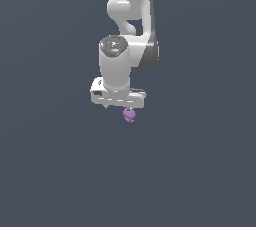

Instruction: Pick up the object and move it to a goal position.

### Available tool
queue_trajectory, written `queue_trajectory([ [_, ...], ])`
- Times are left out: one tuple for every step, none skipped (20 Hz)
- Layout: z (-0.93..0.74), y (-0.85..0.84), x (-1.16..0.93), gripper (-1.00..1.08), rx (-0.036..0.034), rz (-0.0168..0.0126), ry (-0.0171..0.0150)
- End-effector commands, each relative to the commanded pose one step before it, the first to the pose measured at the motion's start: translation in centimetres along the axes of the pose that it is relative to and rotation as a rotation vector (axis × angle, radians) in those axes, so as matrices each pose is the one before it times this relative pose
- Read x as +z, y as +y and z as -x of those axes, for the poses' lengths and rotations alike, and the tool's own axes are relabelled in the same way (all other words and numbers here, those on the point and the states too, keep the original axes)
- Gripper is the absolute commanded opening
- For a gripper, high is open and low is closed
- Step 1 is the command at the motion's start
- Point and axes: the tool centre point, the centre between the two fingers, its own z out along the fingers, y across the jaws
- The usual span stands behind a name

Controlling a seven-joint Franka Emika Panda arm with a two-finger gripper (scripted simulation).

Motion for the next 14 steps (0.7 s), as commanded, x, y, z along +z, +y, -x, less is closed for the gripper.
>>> queue_trajectory([
  [0.196, -0.307, 0.358, 1.00, 0.02982, -0.00179, 0.00116],
  [0.098, -0.132, 0.169, 1.00, 0.01484, -0.00083, 0.00066],
  [0.110, -0.140, 0.182, 1.00, 0.01605, -0.00089, 0.00071],
  [0.122, -0.148, 0.195, 1.00, 0.01732, -0.00097, 0.00075],
  [0.135, -0.156, 0.208, 1.00, 0.01857, -0.00103, 0.00079],
  [0.149, -0.160, 0.221, 1.00, 0.01986, -0.00107, 0.00083],
  [0.164, -0.163, 0.234, 1.00, 0.02117, -0.00112, 0.00086],
  [0.179, -0.166, 0.247, 1.00, 0.02249, -0.00117, 0.00090],
  [0.196, -0.167, 0.259, 1.00, 0.02379, -0.00121, 0.00094],
  [0.211, -0.166, 0.269, 1.00, 0.02494, -0.00124, 0.00097],
  [0.219, -0.157, 0.269, 1.00, 0.02515, -0.00122, 0.00096],
  [0.224, -0.146, 0.267, 1.00, 0.02519, -0.00119, 0.00096],
  [0.230, -0.136, 0.265, 1.00, 0.02522, -0.00116, 0.00095],
  [0.235, -0.125, 0.263, 1.00, 0.02526, -0.00113, 0.00095],
])
